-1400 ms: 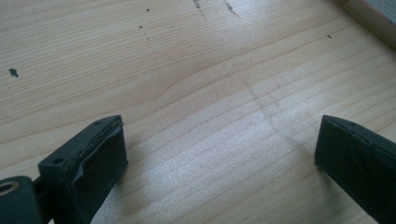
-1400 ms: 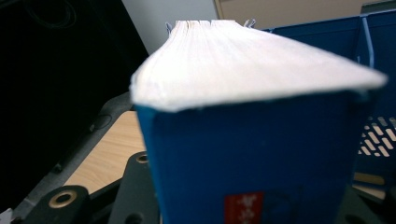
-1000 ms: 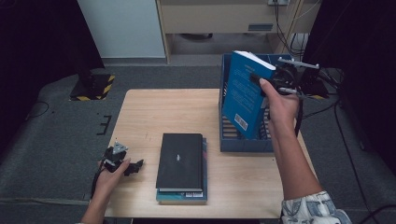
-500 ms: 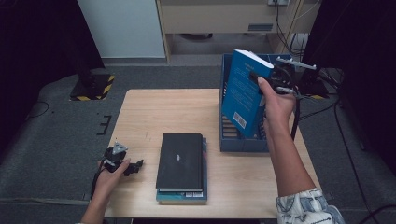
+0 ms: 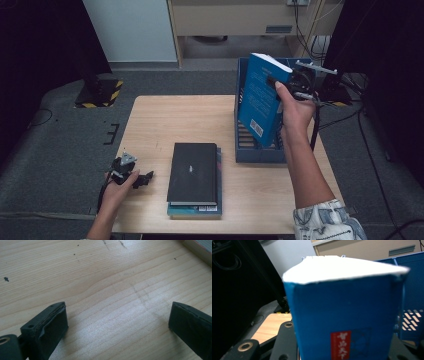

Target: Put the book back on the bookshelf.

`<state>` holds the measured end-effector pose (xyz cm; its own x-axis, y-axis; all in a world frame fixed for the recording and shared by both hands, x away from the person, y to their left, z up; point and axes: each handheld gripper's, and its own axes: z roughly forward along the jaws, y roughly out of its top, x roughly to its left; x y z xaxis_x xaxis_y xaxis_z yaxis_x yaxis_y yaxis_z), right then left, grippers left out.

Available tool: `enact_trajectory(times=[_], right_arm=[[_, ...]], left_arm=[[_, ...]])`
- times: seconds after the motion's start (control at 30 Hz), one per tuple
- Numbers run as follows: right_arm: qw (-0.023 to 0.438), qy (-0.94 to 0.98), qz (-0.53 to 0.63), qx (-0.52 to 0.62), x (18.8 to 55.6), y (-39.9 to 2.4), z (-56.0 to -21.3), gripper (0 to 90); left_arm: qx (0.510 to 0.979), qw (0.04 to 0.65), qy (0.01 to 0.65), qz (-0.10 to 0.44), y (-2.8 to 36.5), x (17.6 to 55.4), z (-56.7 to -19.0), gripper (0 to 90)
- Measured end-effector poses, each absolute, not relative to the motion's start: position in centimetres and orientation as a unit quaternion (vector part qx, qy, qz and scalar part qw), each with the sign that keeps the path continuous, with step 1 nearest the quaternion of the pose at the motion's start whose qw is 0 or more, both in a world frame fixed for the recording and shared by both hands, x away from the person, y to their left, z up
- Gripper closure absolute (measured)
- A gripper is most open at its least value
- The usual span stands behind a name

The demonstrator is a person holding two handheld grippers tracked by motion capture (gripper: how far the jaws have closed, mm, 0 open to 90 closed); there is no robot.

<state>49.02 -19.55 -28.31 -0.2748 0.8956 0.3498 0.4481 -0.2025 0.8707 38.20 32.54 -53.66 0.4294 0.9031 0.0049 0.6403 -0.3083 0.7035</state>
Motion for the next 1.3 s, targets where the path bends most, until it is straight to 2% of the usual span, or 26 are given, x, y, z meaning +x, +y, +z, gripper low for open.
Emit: enact_trajectory(times=[0.5,1.3], right_arm=[[0.247,0.591,0.516,0.568,50.9,-17.8,-29.3,60.5],[0.251,0.578,0.513,0.582,51.9,-16.6,-31.4,60.5]], left_arm=[[0.784,0.319,0.492,0.205,32.6,38.2,-53.6,1.4],[0.784,0.319,0.492,0.204,32.5,38.3,-53.6,1.3]])
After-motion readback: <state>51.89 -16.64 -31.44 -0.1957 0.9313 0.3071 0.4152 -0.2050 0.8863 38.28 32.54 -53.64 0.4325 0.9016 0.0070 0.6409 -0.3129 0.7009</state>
